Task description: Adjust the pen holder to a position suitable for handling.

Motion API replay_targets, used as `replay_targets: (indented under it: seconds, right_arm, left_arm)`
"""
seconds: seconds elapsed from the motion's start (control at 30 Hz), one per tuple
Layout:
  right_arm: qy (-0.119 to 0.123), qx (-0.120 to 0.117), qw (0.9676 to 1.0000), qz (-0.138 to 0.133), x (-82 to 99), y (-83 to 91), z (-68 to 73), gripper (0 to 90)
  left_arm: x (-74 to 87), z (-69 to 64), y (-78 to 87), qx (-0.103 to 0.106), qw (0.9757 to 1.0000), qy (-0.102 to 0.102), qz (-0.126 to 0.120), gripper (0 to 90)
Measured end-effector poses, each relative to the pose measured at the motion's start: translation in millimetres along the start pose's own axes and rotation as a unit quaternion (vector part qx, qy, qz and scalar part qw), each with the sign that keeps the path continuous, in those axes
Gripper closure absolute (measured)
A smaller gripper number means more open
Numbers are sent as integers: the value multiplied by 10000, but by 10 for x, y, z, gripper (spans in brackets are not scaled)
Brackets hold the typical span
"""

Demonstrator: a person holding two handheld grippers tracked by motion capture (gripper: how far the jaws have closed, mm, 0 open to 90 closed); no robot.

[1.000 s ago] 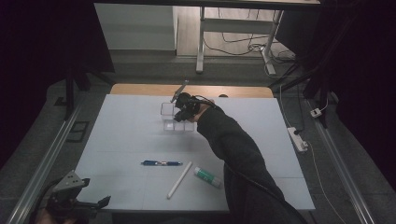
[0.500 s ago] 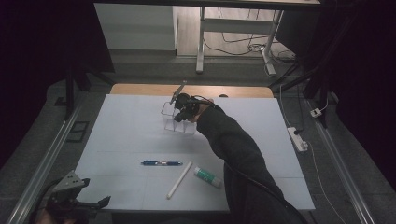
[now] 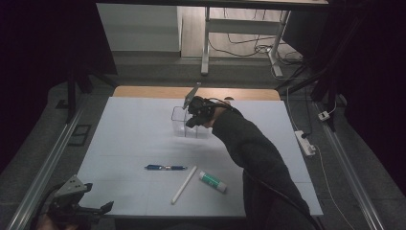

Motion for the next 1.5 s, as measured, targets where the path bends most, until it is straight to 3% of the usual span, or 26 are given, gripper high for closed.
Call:
replay_targets:
  seconds: [0.1,0.13,0.2,0.37,0.77,1.03,1.5]
  right_arm:
    - [-5,-45,9999,-92,53,38,71,889]
    - [86,-56,9999,69,98,81,91,889]
    - [173,36,9998,86,192,149,165,889]
    - [290,16,9994,186,378,263,276,889]
    - [425,-121,9988,220,791,309,503,888]
    - [609,-235,9977,156,914,245,576,888]
    - [475,-296,9984,65,965,115,594,888]
  left_arm:
    - [1,-1,0,-5,10000,-8,10,31]
    - [1,-1,0,-9,10000,-12,9,32]
    - [1,0,0,-6,10000,-19,9,33]
    - [-1,-4,-4,2,10000,-41,23,35]
    - [-7,-2,-14,22,10000,-14,62,37]
    - [-6,0,-15,18,10000,-11,74,37]
    - [-2,0,-15,9,10000,6,86,37]
Point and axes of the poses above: each handheld gripper's, and its own axes: y roughly backward along the jaws, x roughly out of its underside, z roughly to its left, the point moved 7 cm from there along -y, roughly forward along the jaws, and after that the axes turned 10 degrees about z, right-handed, at the moved point
